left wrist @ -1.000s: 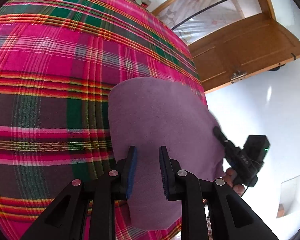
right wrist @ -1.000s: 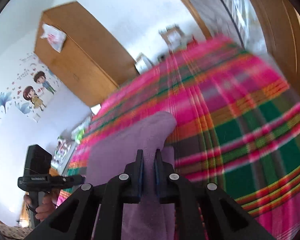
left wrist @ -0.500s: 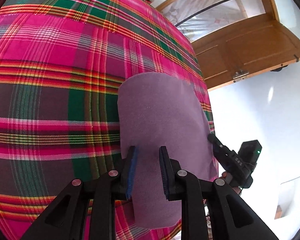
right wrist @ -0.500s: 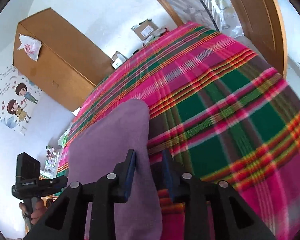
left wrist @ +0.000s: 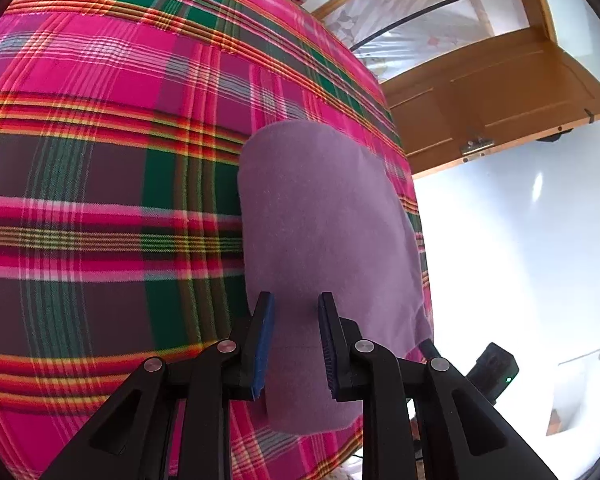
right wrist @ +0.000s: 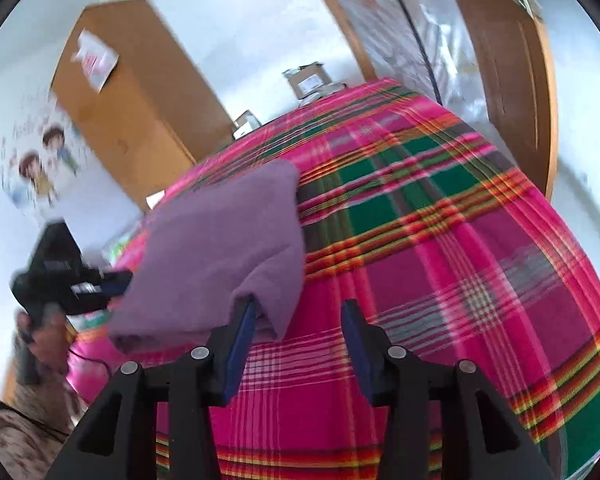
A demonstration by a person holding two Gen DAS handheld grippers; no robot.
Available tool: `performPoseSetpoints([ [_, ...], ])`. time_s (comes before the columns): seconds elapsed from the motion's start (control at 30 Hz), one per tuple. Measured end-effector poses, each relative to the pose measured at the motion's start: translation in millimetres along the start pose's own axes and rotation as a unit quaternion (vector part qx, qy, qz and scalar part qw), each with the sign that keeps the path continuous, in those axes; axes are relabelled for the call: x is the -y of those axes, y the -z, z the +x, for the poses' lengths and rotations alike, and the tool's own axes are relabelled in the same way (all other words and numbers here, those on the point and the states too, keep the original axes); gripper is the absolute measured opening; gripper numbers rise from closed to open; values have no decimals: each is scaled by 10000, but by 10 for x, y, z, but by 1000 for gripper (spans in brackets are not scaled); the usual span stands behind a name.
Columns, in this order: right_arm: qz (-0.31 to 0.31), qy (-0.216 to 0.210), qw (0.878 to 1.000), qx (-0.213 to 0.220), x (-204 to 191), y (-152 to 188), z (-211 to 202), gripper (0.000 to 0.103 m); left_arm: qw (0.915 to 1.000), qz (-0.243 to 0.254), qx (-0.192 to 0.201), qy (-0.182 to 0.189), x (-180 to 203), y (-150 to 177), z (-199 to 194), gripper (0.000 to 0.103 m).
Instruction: Fold clothes
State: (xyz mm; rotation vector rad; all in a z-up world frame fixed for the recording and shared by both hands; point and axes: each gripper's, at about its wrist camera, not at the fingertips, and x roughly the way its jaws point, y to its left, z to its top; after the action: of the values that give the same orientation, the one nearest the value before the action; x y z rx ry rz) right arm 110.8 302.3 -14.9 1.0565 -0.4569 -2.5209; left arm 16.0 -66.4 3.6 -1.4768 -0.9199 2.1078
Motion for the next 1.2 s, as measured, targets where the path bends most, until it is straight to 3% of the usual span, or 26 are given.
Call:
performPoseSetpoints([
  [0.3, -448, 799, 9957, 165, -324, -51, 221, 45, 10000, -27, -5, 6, 5, 24, 61, 23],
  [0.4, -365, 1004, 9940, 221, -323, -51, 244, 29, 10000, 9, -24, -34, 23, 7, 77, 23],
  [0.7, 460, 898, 9947, 216, -133, 53, 138, 29, 9999, 33, -46, -119, 54, -15, 164, 23],
  [0.83, 365, 1064, 9936, 93, -126, 54, 70, 29, 9999, 7, -57, -119, -2, -22, 141, 24],
  [0.97, -80, 1457, 9892, 126, -217, 8, -47, 30, 9999, 45, -79, -51, -3, -24, 150, 38],
  [1.07, -131, 1303, 9911, 239, -214, -93, -186, 30, 9998, 116, -135, 17, 17, -35, 149, 39],
  [1.13, 6, 964, 9951, 214, -164, -222, -195, 31, 9997, 173, -179, 74, 30, -56, 168, 47],
  [1.2, 147, 596, 9981, 59, -114, -355, -153, 36, 9996, 129, -215, 134, 3, -89, 165, 48],
])
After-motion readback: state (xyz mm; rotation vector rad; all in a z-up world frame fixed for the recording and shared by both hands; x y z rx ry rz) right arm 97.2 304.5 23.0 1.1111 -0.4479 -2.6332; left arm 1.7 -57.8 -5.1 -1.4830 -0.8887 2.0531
